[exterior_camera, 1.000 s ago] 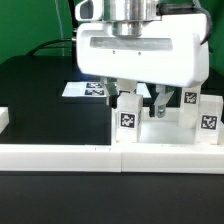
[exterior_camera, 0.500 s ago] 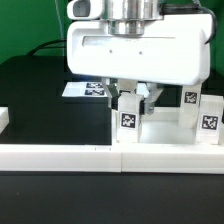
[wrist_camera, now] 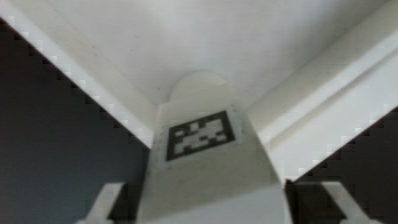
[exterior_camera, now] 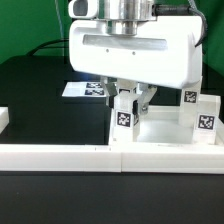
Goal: Assemble square table
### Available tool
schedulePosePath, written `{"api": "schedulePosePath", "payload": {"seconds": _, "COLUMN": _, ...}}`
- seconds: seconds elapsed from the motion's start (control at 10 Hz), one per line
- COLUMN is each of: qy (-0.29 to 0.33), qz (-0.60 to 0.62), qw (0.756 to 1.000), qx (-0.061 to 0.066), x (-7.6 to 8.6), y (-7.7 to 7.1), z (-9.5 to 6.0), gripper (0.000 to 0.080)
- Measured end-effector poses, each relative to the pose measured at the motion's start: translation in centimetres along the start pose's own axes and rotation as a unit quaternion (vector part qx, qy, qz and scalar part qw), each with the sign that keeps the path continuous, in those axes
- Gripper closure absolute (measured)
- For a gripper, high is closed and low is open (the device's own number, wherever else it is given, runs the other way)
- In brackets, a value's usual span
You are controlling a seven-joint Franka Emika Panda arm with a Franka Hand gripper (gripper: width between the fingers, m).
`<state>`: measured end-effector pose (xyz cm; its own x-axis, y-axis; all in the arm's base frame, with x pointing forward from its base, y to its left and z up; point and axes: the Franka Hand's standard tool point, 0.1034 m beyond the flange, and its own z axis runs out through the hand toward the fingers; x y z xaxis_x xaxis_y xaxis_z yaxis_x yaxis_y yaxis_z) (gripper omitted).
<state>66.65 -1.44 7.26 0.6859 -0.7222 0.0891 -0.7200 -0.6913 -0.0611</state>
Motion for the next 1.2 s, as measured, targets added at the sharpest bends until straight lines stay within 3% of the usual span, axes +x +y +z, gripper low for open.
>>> {"api": "schedulePosePath", "payload": {"seconds": 0.4, "qy": 0.000, "qz": -0.008, "qw": 1.000, "qx": 0.001, "x": 0.0, "y": -0.1, "z": -0.3, "gripper": 0.0460}}
{"api": "schedulePosePath", "payload": {"seconds": 0.5, "qy": -0.003, "qz": -0.007, "qw": 1.000, "qx": 0.008, "x": 0.1, "y": -0.6, "z": -1.9, "gripper": 0.0380}}
{"api": "schedulePosePath", "payload": {"seconds": 0.6, "qy": -0.005, "qz": -0.006, "qw": 1.000, "qx": 0.017, "x": 0.2, "y": -1.1, "z": -3.6, "gripper": 0.0213}}
{"api": "schedulePosePath", "payload": {"seconds": 0.7, "qy": -0.005, "qz": -0.004, "qw": 1.000, "qx": 0.025, "x": 0.6, "y": -1.4, "z": -5.1, "gripper": 0.0167}}
{"api": "schedulePosePath", "payload": {"seconds": 0.9, "qy": 0.001, "qz": -0.008, "qw": 0.999, "qx": 0.038, "x": 2.4, "y": -0.9, "z": -8.3, "gripper": 0.0153}}
{"api": "schedulePosePath", "payload": {"seconds": 1.2, "qy": 0.007, "qz": -0.003, "qw": 0.999, "qx": 0.038, "x": 2.8, "y": -0.4, "z": -7.9, "gripper": 0.0151}}
